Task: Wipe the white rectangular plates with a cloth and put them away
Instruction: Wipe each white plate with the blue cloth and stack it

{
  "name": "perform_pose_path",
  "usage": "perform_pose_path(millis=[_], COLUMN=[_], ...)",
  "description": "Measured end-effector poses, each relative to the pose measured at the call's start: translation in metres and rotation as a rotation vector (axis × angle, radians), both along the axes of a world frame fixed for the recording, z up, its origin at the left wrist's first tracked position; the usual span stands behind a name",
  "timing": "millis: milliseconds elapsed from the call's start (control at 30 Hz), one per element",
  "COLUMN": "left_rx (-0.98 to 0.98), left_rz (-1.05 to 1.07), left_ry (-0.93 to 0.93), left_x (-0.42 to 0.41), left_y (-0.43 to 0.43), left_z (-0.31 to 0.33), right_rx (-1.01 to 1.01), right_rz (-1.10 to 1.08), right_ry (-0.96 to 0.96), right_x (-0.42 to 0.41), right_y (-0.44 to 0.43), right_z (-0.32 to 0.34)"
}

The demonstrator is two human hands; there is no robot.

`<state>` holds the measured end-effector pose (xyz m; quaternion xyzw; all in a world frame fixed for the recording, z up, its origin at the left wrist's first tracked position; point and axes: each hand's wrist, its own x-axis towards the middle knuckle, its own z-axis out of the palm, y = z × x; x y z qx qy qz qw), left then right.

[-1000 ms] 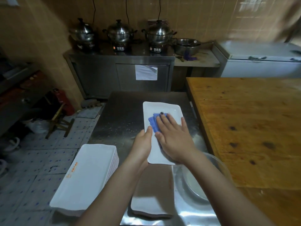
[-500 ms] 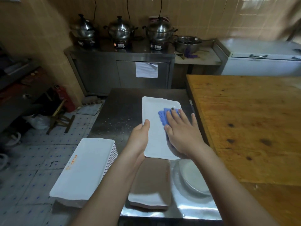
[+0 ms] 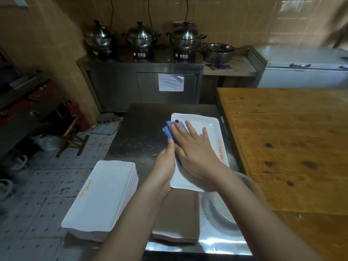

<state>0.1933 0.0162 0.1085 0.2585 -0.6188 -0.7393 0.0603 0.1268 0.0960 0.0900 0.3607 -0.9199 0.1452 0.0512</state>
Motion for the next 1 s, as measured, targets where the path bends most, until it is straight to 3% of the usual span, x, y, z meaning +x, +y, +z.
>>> perform_pose_path(millis=[233, 533, 633, 800, 1000], left_rx=[0.063, -0.009, 0.000, -0.008, 0.028], left_rz=[0.012, -0.011, 0.023, 0.091, 0.152], left_ry=[-0.041, -0.017, -0.029, -0.056, -0.074], left_x=[0.001, -0.001, -0.007, -0.011, -0.019], left_y=[-0.001, -0.002, 0.002, -0.003, -0.017], left_z=[0.000, -0.006, -0.011, -0.015, -0.010], right_rx=[0.151, 0.134, 0.106, 0.006, -0.026], right_rz=[-0.243, -0.475, -0.434, -0.186, -0.056], right_ry=[0.114, 0.026, -0.049, -0.241, -0.312], right_x=[-0.052, -0.041, -0.036, -0.010, 0.038], right_y=[0.005, 0.022, 0.011, -0.006, -0.018], right_z=[-0.003, -0.016, -0.015, -0.009, 0.001])
